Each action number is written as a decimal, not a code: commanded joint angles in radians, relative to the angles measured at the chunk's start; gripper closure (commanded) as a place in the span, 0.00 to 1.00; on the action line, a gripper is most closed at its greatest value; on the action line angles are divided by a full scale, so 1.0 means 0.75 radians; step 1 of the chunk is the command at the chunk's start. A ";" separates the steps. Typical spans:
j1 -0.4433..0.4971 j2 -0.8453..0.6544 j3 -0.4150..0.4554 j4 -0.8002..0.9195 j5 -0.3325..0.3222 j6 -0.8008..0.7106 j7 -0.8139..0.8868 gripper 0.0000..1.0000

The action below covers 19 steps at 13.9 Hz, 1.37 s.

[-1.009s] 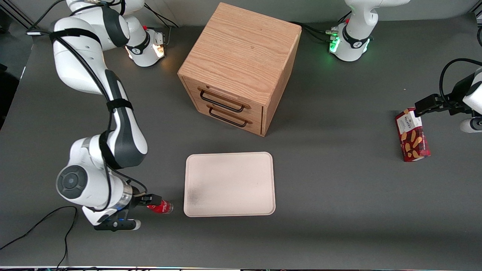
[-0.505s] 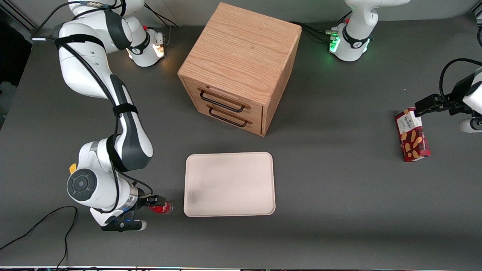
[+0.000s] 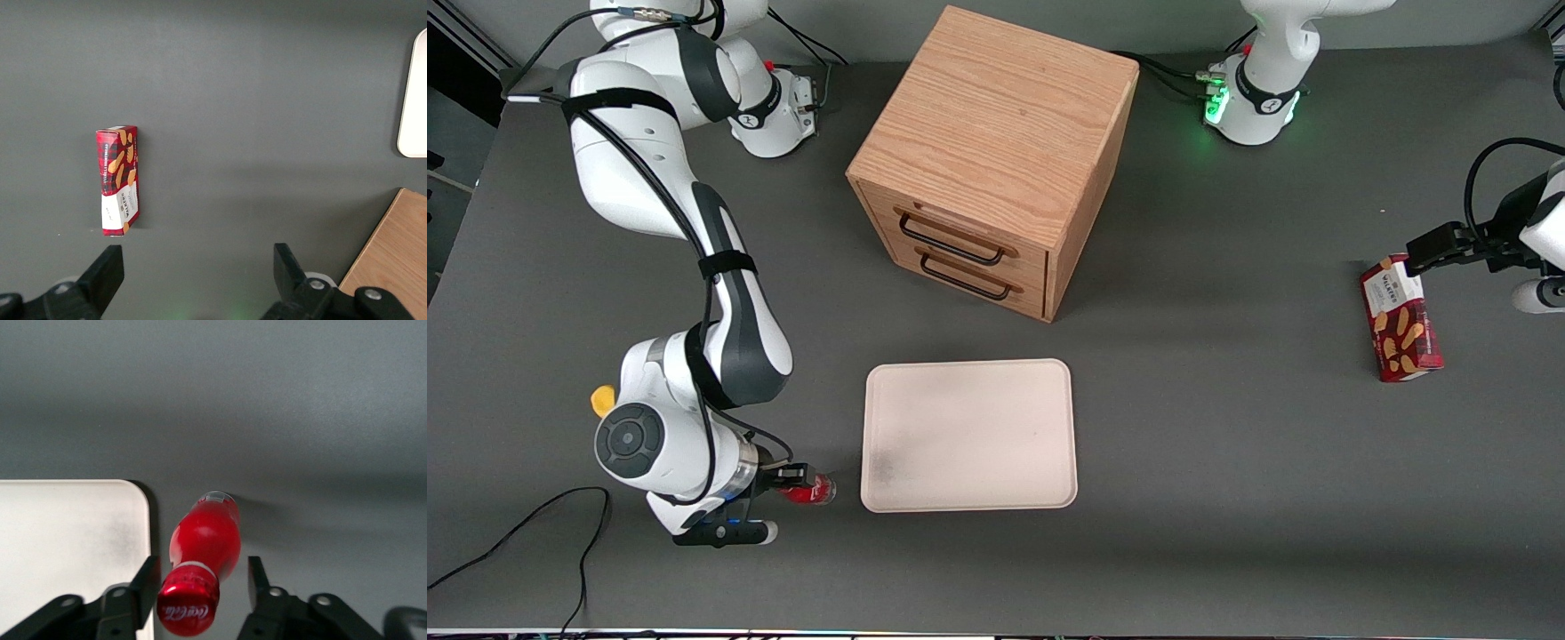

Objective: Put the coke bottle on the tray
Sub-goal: 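Close the right gripper around the red bottle's body, then lift the bottle and carry it over the white tray's edge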

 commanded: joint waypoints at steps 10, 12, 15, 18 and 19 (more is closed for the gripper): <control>0.001 -0.049 0.009 0.039 -0.117 -0.134 -0.077 1.00; 0.001 -0.132 0.031 0.041 -0.154 -0.240 -0.096 1.00; 0.001 -0.269 0.066 0.060 -0.159 -0.414 -0.106 1.00; -0.003 -0.366 0.140 0.068 -0.156 -0.486 -0.104 1.00; -0.003 -0.372 0.164 0.070 -0.156 -0.486 -0.098 1.00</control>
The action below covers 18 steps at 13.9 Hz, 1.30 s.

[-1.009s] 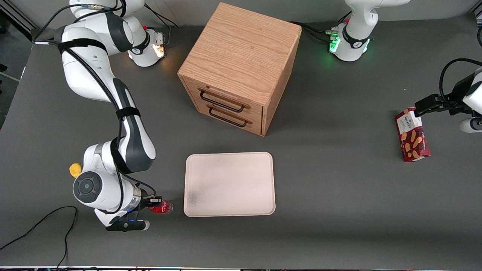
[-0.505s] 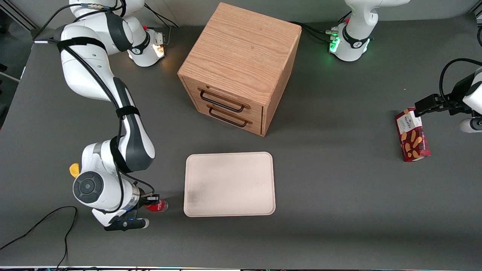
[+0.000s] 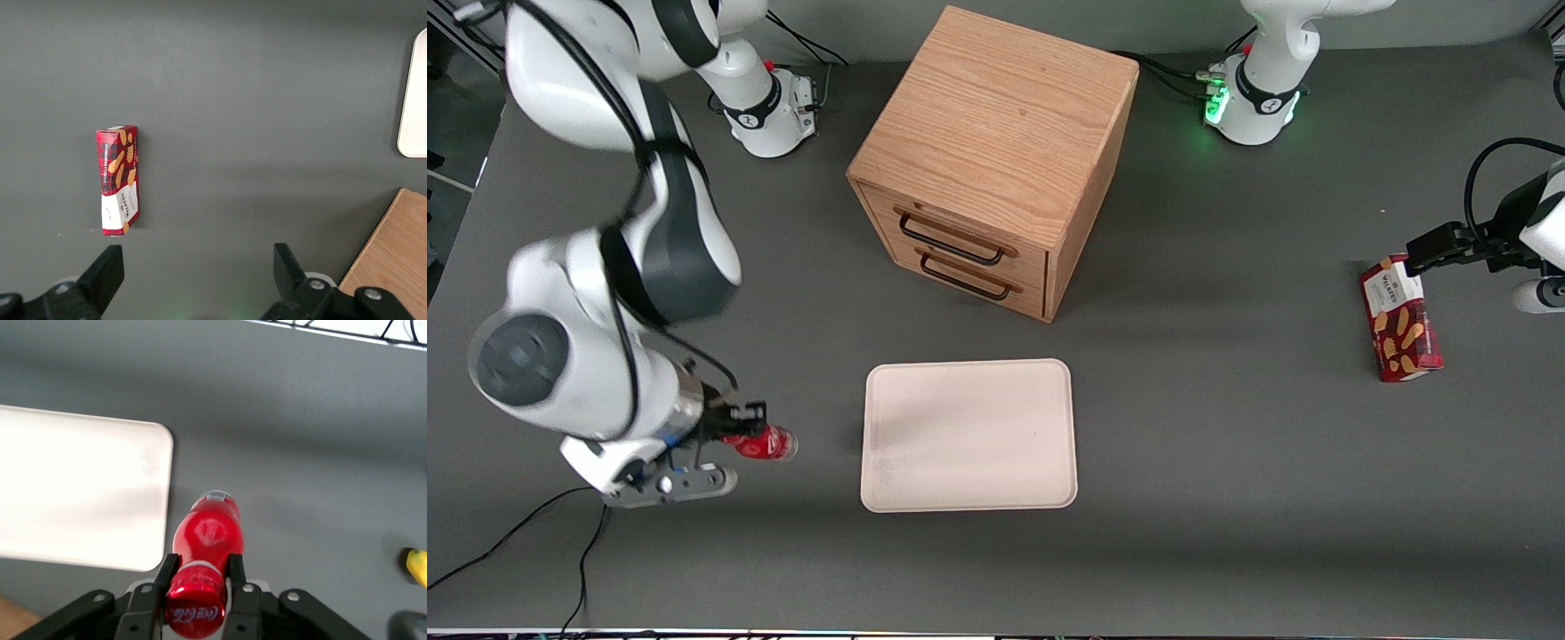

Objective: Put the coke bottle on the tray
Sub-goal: 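Lift the bottle and carry it over the white tray's edge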

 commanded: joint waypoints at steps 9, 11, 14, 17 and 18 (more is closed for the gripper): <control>0.004 0.155 0.216 0.025 -0.028 0.314 0.073 0.95; 0.017 0.221 0.218 0.023 -0.065 0.388 0.073 0.95; 0.025 0.297 0.218 0.023 -0.075 0.458 0.073 0.95; 0.025 0.327 0.218 0.019 -0.102 0.480 0.070 0.95; 0.027 0.342 0.218 0.019 -0.106 0.486 0.073 0.95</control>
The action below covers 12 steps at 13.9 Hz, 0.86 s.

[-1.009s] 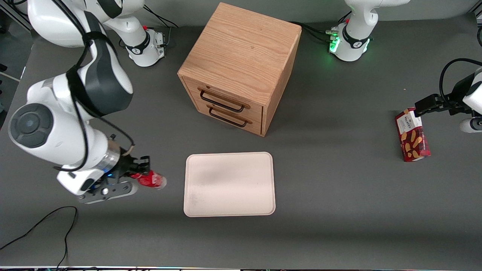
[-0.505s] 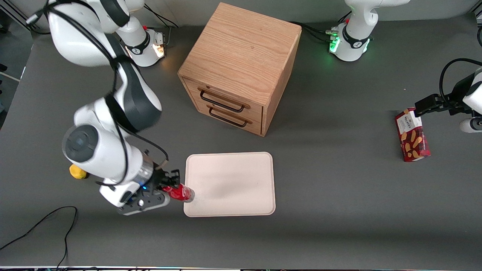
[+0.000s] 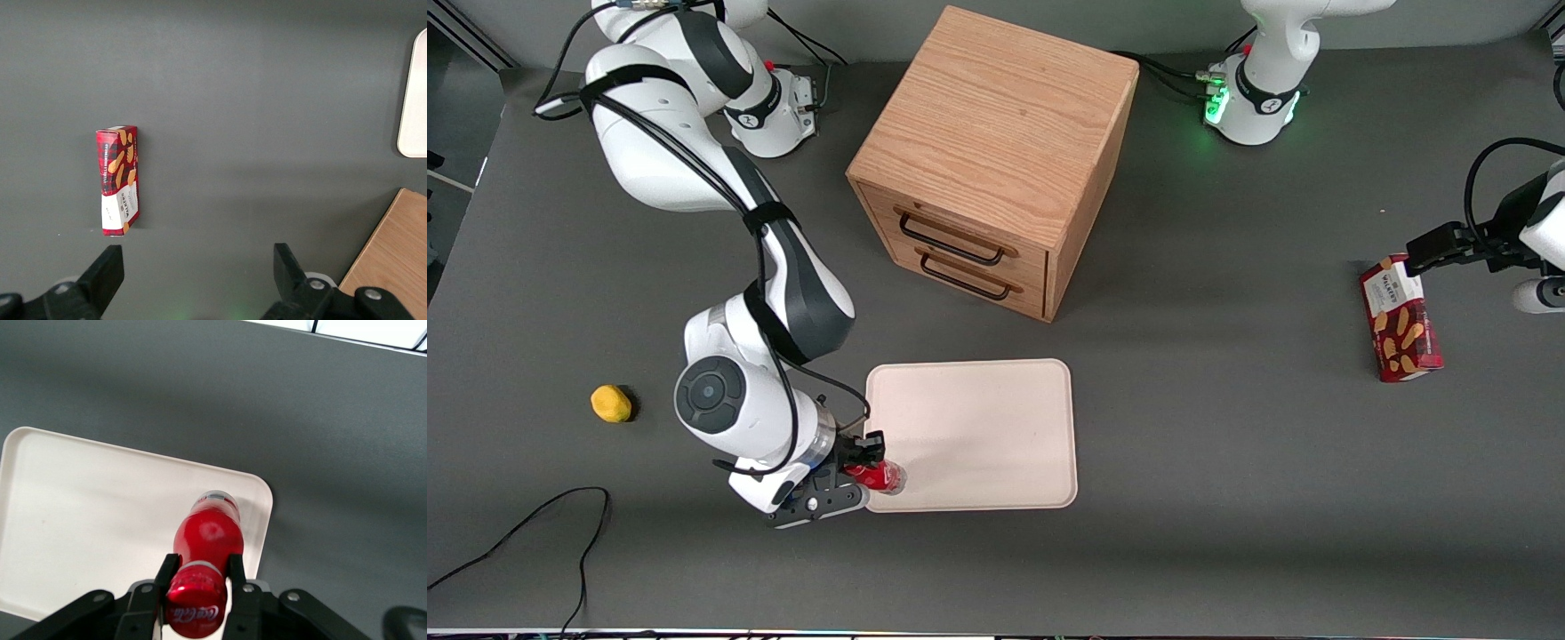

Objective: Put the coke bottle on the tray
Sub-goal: 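Lower the bottle onto the tray and open the right gripper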

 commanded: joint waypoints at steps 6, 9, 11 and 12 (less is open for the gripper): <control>0.006 0.046 0.010 0.011 -0.040 0.057 0.027 0.76; 0.004 0.046 0.010 -0.005 -0.036 0.059 0.048 0.27; 0.004 0.046 0.010 -0.021 -0.034 0.083 0.066 0.00; 0.004 0.042 0.010 -0.029 -0.034 0.101 0.066 0.00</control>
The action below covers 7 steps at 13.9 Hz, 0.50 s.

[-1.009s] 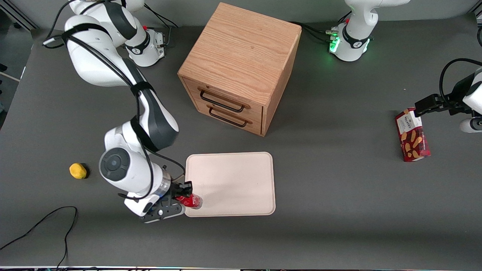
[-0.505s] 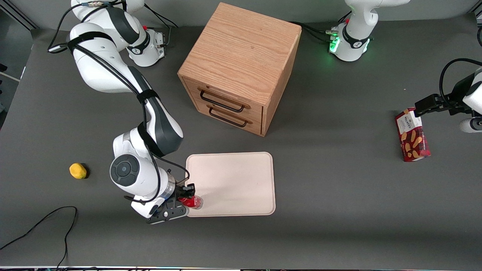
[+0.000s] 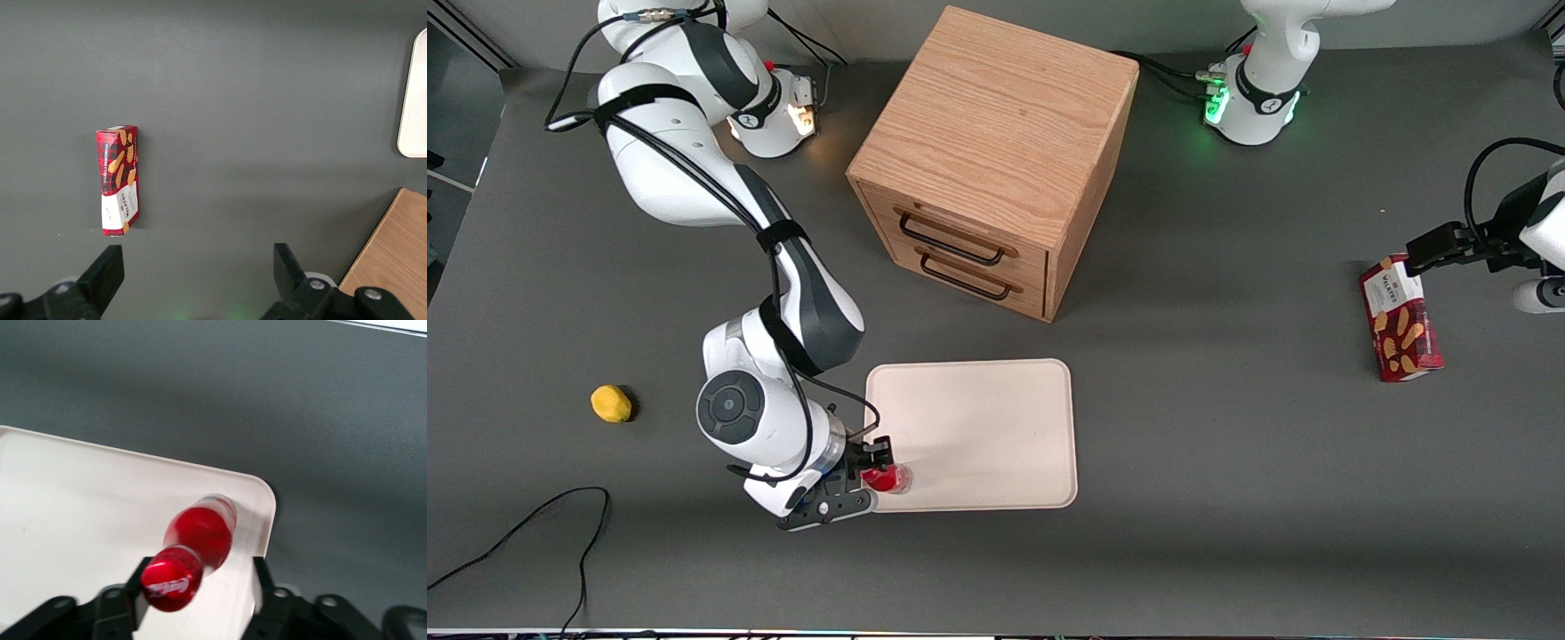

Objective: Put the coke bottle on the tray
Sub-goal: 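Lower the bottle onto the tray and open the right gripper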

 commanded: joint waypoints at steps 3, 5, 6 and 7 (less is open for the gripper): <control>0.001 -0.029 0.008 -0.027 -0.023 0.048 0.047 0.00; 0.003 -0.090 0.008 -0.027 -0.017 0.028 0.050 0.00; -0.001 -0.121 0.010 -0.030 -0.015 -0.033 0.050 0.00; -0.003 -0.168 0.010 -0.028 -0.017 -0.117 0.048 0.00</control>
